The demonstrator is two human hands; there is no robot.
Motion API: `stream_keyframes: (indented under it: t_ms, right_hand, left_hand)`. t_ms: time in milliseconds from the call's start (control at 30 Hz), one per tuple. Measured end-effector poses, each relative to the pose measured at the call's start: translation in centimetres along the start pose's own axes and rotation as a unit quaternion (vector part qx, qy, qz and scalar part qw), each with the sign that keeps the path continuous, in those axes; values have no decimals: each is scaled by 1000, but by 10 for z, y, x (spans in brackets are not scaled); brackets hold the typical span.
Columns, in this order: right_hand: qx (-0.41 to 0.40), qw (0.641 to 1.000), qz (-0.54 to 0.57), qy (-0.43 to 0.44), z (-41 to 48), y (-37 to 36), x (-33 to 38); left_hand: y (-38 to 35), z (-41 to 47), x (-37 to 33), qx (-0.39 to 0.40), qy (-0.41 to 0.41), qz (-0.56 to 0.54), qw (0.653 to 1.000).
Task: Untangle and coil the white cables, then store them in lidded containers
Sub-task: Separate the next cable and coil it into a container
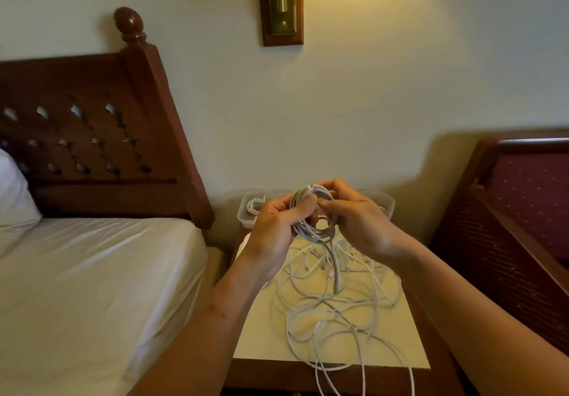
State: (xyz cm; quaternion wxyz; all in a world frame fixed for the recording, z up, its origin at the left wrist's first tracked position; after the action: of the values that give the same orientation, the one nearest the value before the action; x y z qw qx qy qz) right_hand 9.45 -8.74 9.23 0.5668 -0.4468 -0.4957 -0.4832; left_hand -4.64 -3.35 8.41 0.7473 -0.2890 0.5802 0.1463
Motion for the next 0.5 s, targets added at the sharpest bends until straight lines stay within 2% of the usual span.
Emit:
stream_keyframes:
  t_ms: [67,133,233,300,367,433,500]
  right_hand:
    - [25,999,37,5,-16,4,1]
    - [32,999,25,30,-28,7,-2]
    - [-6,996,39,76,-42,10,-3]
    - [-45,995,37,86,-48,9,-2]
    - [-107,992,9,61,-55,6,-1]
    - [-164,985,-48,0,-64,2,1]
    - [-152,984,-79,-49,-74,-2,3]
  left_hand:
    - [-7,-6,-1,5,2,-50,999]
    - [-14,-12,-2,23,4,-97,995]
    - [-28,-17,-3,57,-4,-147,988]
    - [-33,-19,-3,51,-3,-170,984]
    - [-36,-19,-4,36,0,-162,986]
    - [-35,-20,-5,9,4,-137,990]
    - [-33,-22,-6,-14,-1,-115,993]
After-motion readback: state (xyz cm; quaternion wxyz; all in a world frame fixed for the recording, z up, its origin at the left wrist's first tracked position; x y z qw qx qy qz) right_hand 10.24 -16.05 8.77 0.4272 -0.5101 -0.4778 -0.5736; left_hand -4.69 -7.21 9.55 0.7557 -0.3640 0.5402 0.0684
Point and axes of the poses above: each hand's wrist, its own z-axis towards the middle knuckle, its own y-axis out of the back of the hand, x = y × z, the point moved 3 cm from there along z, towards the middle knuckle, and after that the axes turned 14 degrees about x, right-handed, at the moved point
